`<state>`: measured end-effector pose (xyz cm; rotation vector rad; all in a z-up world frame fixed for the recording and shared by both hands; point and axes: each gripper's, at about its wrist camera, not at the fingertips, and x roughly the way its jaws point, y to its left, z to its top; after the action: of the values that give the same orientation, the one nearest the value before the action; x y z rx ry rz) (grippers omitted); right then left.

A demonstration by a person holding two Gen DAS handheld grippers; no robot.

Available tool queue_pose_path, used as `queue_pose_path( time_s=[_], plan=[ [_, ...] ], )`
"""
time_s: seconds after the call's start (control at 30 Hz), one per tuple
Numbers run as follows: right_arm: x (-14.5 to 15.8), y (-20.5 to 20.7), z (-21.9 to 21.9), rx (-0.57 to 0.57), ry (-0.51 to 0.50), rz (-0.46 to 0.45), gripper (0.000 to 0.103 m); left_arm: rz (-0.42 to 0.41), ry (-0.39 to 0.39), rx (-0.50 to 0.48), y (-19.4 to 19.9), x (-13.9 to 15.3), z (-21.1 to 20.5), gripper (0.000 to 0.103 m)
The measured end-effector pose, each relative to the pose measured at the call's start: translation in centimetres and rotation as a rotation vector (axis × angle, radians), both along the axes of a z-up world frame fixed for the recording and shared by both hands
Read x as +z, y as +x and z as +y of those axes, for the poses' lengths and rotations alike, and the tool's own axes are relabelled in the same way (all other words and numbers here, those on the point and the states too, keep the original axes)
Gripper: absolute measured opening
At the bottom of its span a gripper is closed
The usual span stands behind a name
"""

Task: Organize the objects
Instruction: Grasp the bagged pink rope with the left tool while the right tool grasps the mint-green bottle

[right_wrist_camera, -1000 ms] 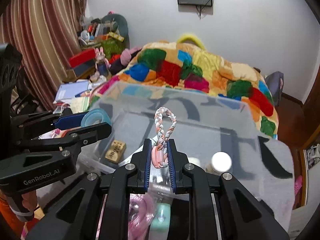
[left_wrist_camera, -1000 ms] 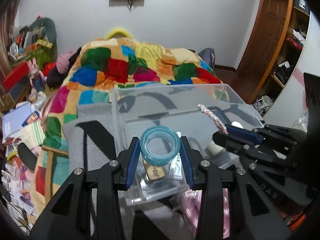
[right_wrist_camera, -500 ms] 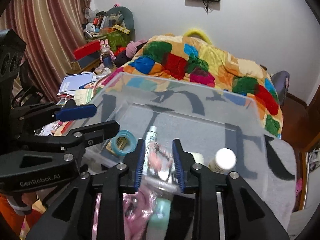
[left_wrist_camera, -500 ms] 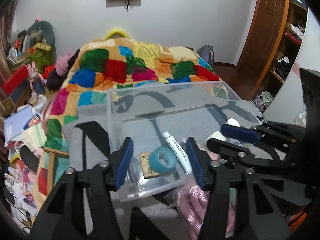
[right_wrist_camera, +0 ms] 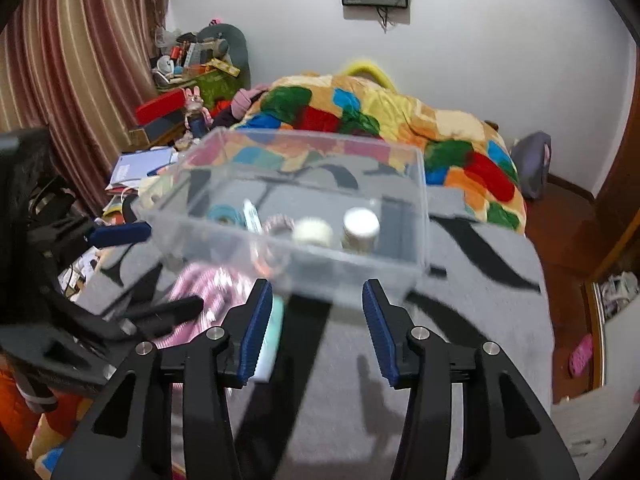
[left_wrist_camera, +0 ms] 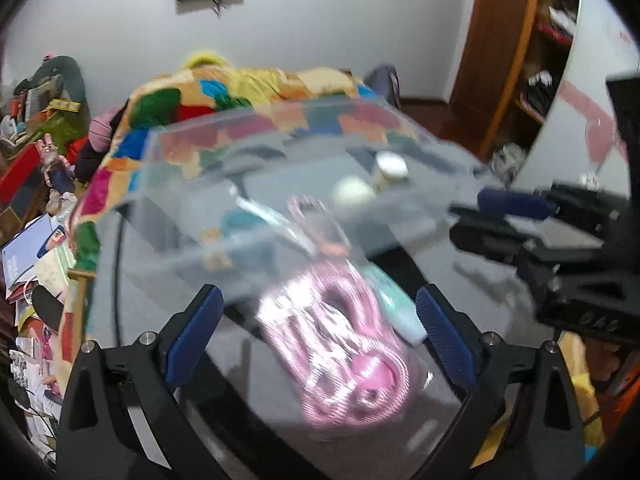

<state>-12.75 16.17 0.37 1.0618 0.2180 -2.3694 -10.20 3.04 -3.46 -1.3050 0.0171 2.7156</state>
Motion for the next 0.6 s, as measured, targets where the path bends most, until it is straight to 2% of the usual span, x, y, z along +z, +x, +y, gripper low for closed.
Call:
queue_pose_path(
  time_s=[0.13,0.17,0.2,0.3,0.43,0.6],
  plan=[
    [-1.4,0.3,0.4,-0.004,0.009,-0.040,0.044,-0.078,-0.021,0.024,-0.2,-3.1,0.3,0.098],
    [-1.7,0.3,0.3,-0.001,0.007,-0.052,0.044,-0.090,-0.014,0.029,-0.1,-3.5,0.0,0.098],
    [-2.1,0.3,0.2,0.004,0.005,-0.063,0.044,-0.094,0.030,0.033,0.2,-3.9,-0.8,0.098],
    [-3.0,0.3,-0.5,0.026,0.000,-0.093,0.044,-0.107,0.079,0.060,0.9,-4.1,-3.0,0.098],
    [-4.2,0.0,-1.7,0.059,-0.008,-0.129,0.044,-0.114,0.077,0.067,1.9,-4.1,-4.1,0.098],
    [-6.2,0.0,-3.7,0.073,0.029,-0.147,0.044,-0.117,0.074,0.058,1.3,-4.2,-3.7,0.098]
  ],
)
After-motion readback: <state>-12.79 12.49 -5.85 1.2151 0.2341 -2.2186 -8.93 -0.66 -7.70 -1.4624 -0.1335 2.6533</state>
